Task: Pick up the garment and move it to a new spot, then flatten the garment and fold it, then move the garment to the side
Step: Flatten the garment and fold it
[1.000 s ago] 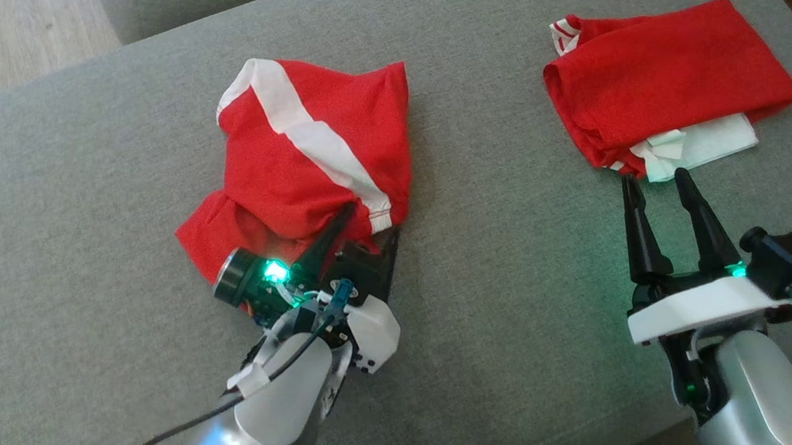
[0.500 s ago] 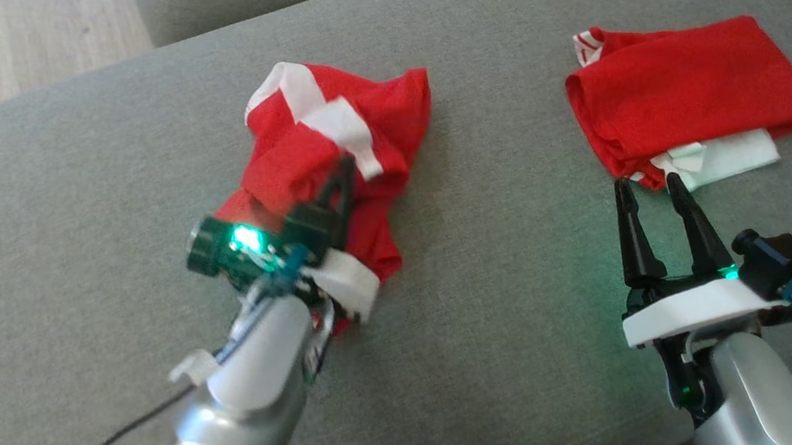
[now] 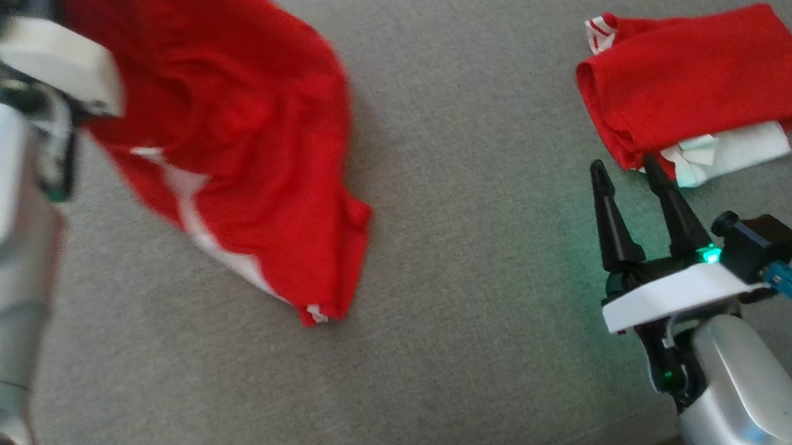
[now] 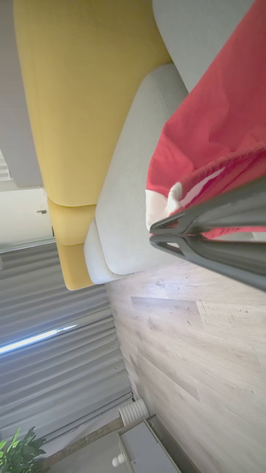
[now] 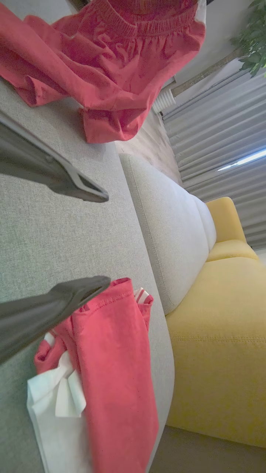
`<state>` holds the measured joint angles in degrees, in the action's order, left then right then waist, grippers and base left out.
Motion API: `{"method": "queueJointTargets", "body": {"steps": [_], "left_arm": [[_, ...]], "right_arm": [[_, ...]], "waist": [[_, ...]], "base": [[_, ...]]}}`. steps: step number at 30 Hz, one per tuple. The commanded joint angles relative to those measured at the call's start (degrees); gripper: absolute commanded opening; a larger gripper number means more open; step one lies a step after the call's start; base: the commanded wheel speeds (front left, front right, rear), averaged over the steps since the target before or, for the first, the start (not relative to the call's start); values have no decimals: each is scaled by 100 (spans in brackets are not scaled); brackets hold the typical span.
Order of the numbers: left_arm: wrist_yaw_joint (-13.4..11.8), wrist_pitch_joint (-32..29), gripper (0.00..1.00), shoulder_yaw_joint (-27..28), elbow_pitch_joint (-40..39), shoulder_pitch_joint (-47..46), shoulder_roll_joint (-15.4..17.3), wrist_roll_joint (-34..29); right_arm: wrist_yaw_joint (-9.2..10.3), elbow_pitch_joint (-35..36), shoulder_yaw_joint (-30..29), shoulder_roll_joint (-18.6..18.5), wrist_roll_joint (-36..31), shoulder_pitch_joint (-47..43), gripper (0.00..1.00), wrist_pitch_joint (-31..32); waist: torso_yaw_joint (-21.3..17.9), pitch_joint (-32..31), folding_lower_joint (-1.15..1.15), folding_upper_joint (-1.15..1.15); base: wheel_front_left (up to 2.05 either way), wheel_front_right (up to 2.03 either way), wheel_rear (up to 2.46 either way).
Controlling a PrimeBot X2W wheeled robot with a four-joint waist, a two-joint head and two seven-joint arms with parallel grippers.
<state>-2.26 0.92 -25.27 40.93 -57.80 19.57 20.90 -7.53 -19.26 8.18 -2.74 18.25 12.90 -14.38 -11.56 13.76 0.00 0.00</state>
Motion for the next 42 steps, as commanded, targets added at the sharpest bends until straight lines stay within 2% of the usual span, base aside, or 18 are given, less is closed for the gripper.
{"method": "queueJointTargets", "body": {"steps": [1,6,7,8,14,20,26,30,33,38,42], "left_arm": [[56,-134,0,186,11,-384,374,-45],[141,-484,0,136,674,-834,756,-174],[121,-526,45,126,807,-899,828,-211],[77,-542,100,122,942,-961,907,-252],[-139,-280,100,197,1597,-1115,1222,-308],[-16,482,100,239,1688,-986,1016,-174],[279,1241,100,265,1507,-511,629,55],[469,1384,100,329,1018,97,332,250],[502,1403,100,391,388,748,163,325],[312,1406,100,523,-942,2128,-95,298],[29,1407,100,606,-1829,3217,-311,216]], "right_arm": [[4,183,192,-14,66,173,100,-62],[4,228,374,-14,152,304,100,-62],[4,239,409,-14,162,333,100,-62],[4,253,435,-14,170,362,100,-62],[4,323,551,-14,190,459,100,-62],[4,403,475,-14,98,451,100,-62],[4,478,332,-14,-92,411,100,-62],[4,453,240,-14,-203,296,100,-62],[4,400,222,-14,-259,180,100,-62],[4,318,129,-14,-315,-34,100,-62],[4,220,139,-14,-351,-159,100,-62]], "waist": [[-110,143,0,0],[-260,425,0,0],[-282,478,0,0],[-299,526,0,0],[-294,654,0,0],[-49,531,0,0],[385,173,0,0],[740,-120,0,0],[984,-353,0,0],[1347,-655,0,0],[1506,-786,0,0]], "base": [[0,0,0],[0,0,0],[0,0,0],[0,0,0],[0,0,0],[0,0,0],[0,0,0],[0,0,0],[0,0,0],[0,0,0],[0,0,0]]}}
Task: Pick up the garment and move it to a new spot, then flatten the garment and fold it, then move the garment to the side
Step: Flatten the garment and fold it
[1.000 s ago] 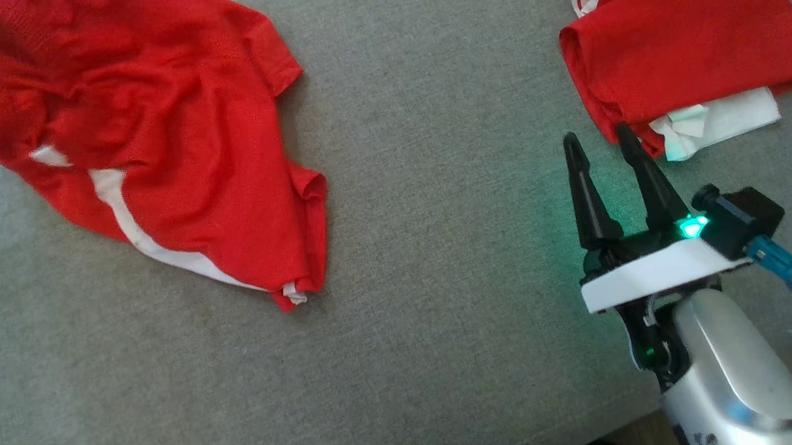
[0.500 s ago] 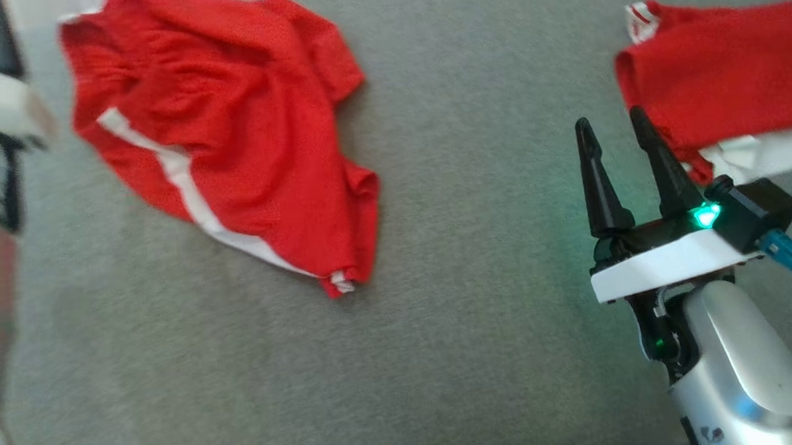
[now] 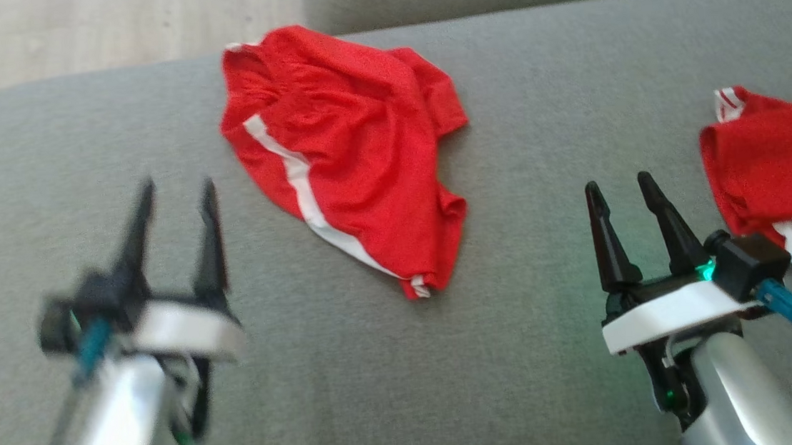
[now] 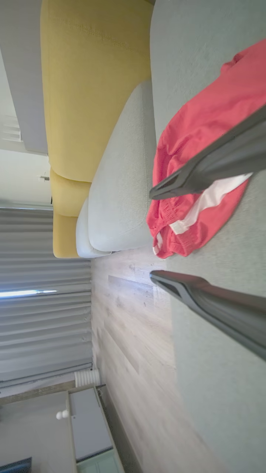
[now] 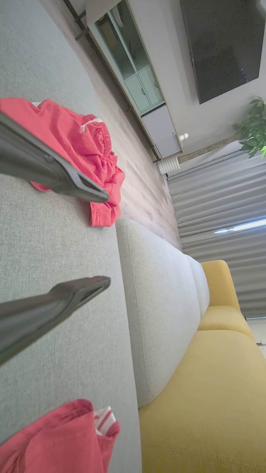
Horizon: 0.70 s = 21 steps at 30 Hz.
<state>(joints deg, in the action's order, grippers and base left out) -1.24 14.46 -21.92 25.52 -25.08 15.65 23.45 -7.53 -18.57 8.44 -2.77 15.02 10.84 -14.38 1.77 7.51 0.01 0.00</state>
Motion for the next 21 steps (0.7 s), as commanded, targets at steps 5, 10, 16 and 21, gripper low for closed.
{"method": "queueJointTargets", "body": {"steps": [5,10,16,21], "left_arm": [[-328,53,100,338,-1034,934,-272,-174],[-335,53,100,370,-1324,1232,-502,-345],[-221,53,100,387,-1324,1214,-665,-496],[-121,53,100,405,-1227,1154,-837,-572]], "right_arm": [[4,70,80,-10,-43,-62,100,-62],[4,-44,90,-10,-186,96,100,67],[4,-641,298,-10,-496,640,100,702],[4,-1408,616,-28,-691,1165,100,1077]], "waist": [[339,-178,-1,0],[537,-94,-1,0],[781,111,-1,0],[1035,268,-1,0]], "base": [[0,0,0],[0,0,0],[0,0,0],[0,0,0]]}}
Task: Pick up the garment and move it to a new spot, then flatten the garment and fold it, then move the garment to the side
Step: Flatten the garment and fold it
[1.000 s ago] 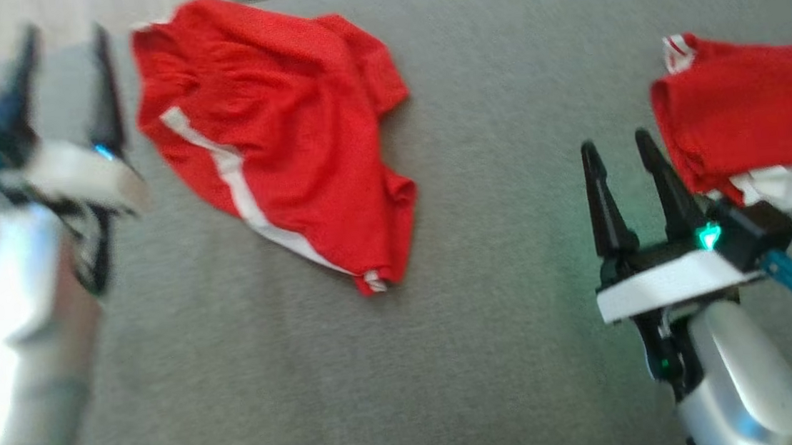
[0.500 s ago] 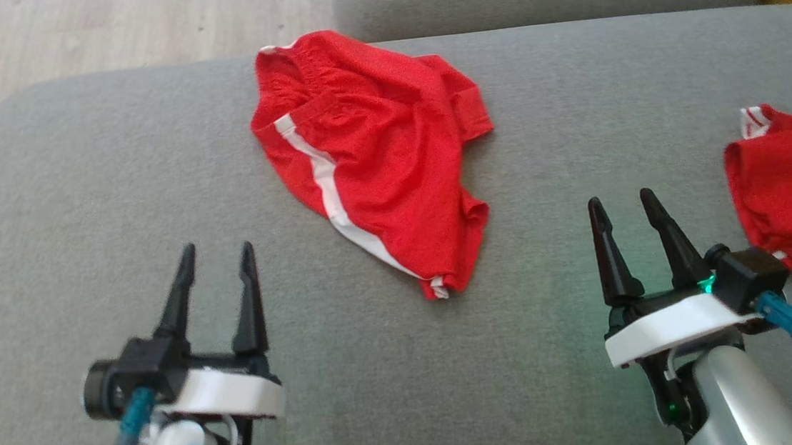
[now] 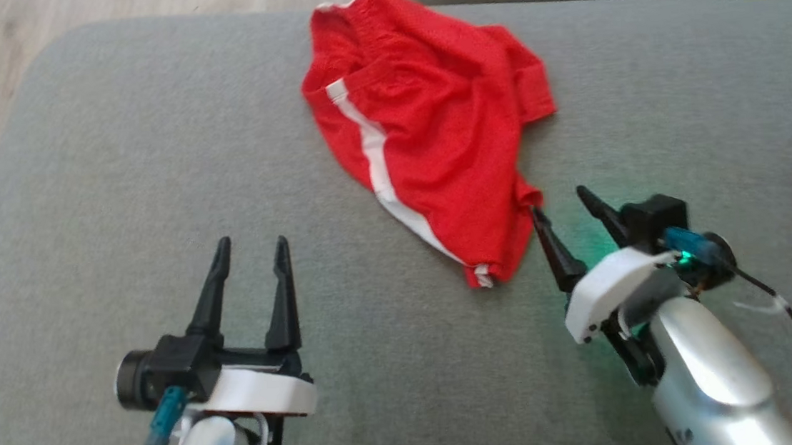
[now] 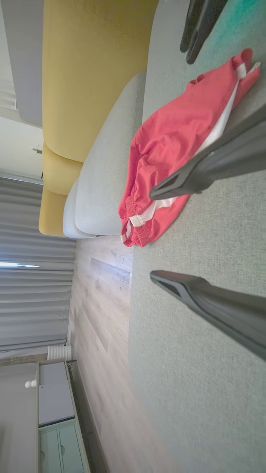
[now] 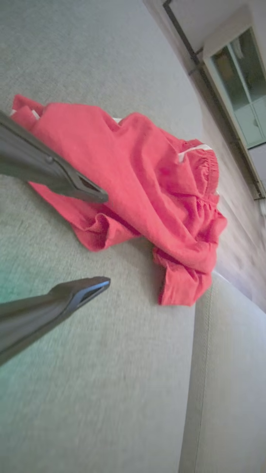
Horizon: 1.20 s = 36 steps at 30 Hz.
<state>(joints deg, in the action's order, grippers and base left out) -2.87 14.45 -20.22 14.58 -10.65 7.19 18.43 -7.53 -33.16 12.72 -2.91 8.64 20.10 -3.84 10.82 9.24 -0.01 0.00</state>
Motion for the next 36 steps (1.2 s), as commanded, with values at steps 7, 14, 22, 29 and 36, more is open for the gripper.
{"method": "queueJointTargets", "body": {"steps": [7,14,22,29,36], "left_arm": [[153,54,100,280,-26,-360,-123,-151],[231,54,100,384,30,-394,-227,-236],[303,54,100,473,101,-431,-310,-317],[373,54,100,485,142,-452,-368,-372],[408,54,100,423,150,-479,-406,-377]], "right_arm": [[4,-804,286,-150,-267,731,100,97],[4,-1487,172,-145,-375,1102,0,-171],[4,-1936,159,-201,-235,1414,0,-566],[4,-2248,63,-795,-172,1787,0,-570],[4,-2635,35,-1482,-210,2218,0,-339]], "waist": [[371,237,1,0],[455,337,1,0],[377,318,1,0],[375,239,1,0],[476,299,1,0]], "base": [[0,0,0],[0,0,0],[0,0,0],[0,0,0],[0,0,0]]}}
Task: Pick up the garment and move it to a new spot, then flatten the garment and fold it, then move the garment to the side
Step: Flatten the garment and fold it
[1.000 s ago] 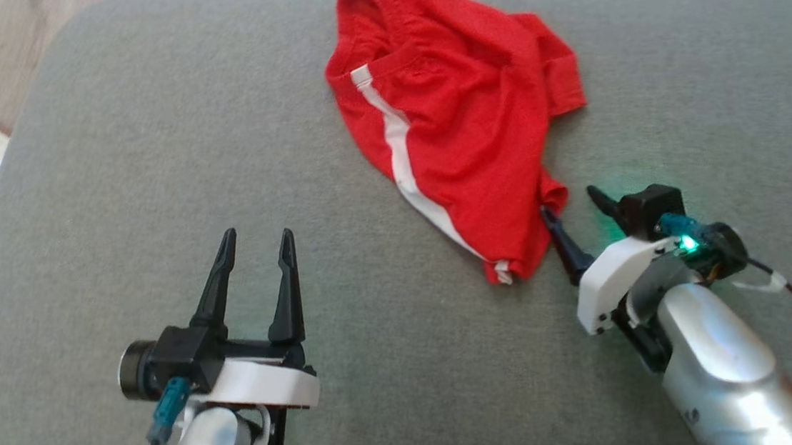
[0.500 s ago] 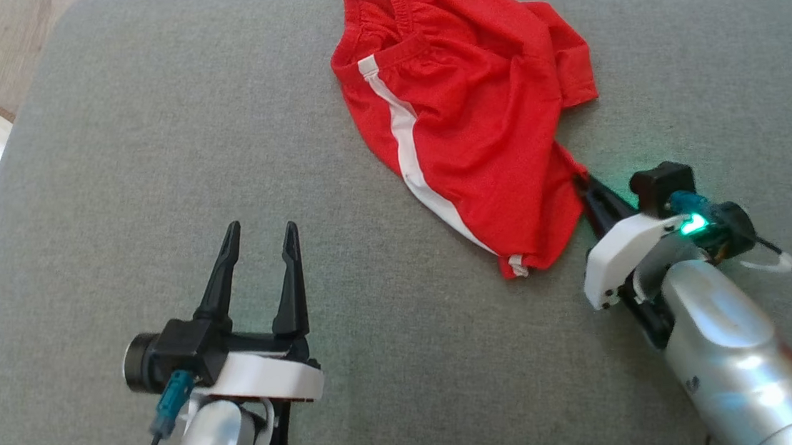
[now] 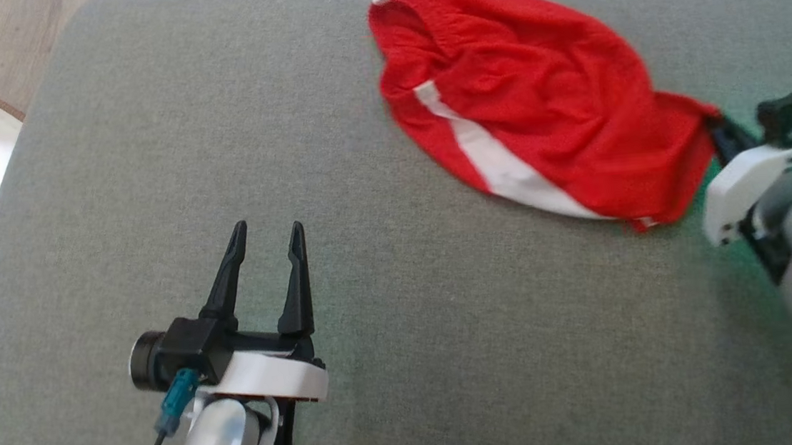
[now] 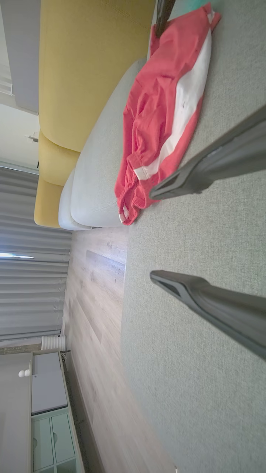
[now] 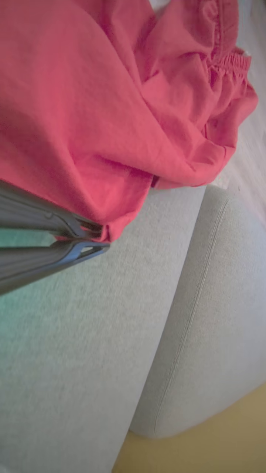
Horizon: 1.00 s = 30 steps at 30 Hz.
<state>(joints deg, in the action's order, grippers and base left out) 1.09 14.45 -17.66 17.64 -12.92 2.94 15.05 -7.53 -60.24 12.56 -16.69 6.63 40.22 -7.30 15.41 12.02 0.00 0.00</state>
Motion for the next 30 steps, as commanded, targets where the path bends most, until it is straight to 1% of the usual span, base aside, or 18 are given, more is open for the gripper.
{"method": "queueJointTargets", "body": {"steps": [1,2,4,8,9,13,15,19,22,25,27,30], "left_arm": [[11,54,100,171,-158,-256,16,-37],[9,54,100,175,-160,-257,14,-36],[7,54,100,190,-164,-254,10,-33],[-4,54,100,275,-177,-254,6,-42],[-4,54,100,275,-177,-254,6,-42],[9,55,100,408,-245,-249,5,-71],[14,55,100,505,-312,-231,5,-67],[52,55,100,674,-455,-173,3,-65],[82,55,100,803,-558,-105,2,-55],[133,55,100,899,-612,-26,0,-26],[173,55,100,952,-598,29,-2,9],[217,55,100,1028,-571,100,-3,43]], "right_arm": [[4,21,8,-188,-46,284,75,-13],[4,-42,-57,-251,-86,355,100,-35],[4,-142,-176,-272,-150,470,100,-122],[4,-173,-444,-5,-145,579,100,-460],[4,-173,-444,-5,-145,579,100,-460],[4,154,-738,402,-15,381,100,-723],[4,519,-848,629,48,138,100,-759],[4,1836,-1122,1026,153,-651,100,-767],[4,2756,-1243,1238,192,-1344,100,-768],[4,3497,-1210,1342,237,-1986,100,-768],[4,3863,-1113,1367,259,-2363,100,-769],[4,4087,-950,1377,405,-2818,100,-769]], "waist": [[22,33,0,0],[24,42,0,0],[11,49,0,0],[-138,0,0,0],[-138,0,0,0],[-374,-115,0,0],[-517,-179,0,0],[-825,-301,0,0],[-1066,-381,0,0],[-1273,-455,0,0],[-1394,-505,0,0],[-1548,-568,0,0]], "base": [[0,0,0],[0,0,0],[0,0,0],[0,0,0],[0,0,0],[0,0,0],[0,0,0],[0,0,0],[0,0,0],[0,0,0],[0,0,0],[0,0,0]]}}
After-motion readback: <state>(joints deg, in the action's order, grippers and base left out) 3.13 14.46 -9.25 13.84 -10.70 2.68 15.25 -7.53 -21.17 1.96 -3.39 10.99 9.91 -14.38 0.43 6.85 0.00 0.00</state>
